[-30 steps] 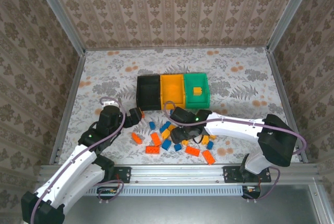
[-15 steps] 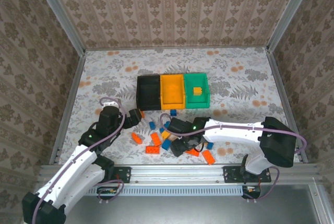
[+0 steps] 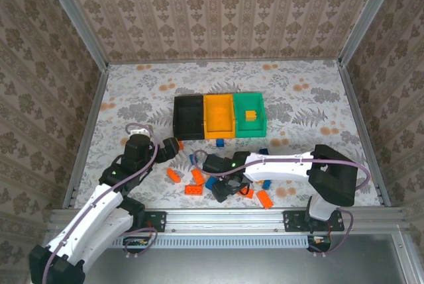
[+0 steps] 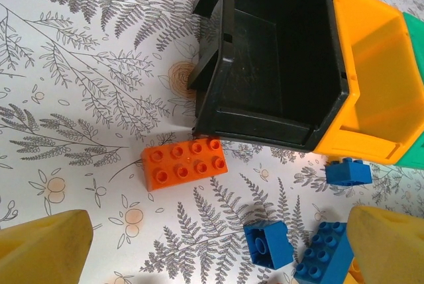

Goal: Sort the legos into containers by color

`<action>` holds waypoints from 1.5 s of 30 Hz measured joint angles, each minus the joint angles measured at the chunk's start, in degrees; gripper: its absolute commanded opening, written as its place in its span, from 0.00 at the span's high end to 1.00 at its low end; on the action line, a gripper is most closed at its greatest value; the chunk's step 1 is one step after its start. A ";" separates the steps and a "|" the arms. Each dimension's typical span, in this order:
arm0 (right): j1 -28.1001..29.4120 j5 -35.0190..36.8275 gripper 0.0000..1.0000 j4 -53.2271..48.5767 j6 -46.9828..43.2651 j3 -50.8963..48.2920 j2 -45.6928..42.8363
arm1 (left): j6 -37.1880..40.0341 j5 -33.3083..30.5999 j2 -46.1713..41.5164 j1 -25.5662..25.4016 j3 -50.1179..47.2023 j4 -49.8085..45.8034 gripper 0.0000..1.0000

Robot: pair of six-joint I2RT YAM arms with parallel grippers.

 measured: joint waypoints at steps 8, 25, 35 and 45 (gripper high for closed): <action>0.00 2.78 0.39 0.11 0.04 1.88 2.56 | -0.02 0.37 -0.04 0.11 0.00 -0.81 0.00; 0.00 3.41 0.73 2.38 0.02 0.42 1.31 | -0.02 0.37 -0.15 0.42 0.00 -1.42 0.00; -7.23 3.50 0.74 2.21 -4.28 13.03 -1.62 | -0.02 0.17 -1.97 0.79 0.02 -3.37 0.00; -18.99 1.01 0.73 7.32 -8.74 43.19 19.91 | -0.50 -0.31 -7.21 0.79 0.02 -7.28 0.00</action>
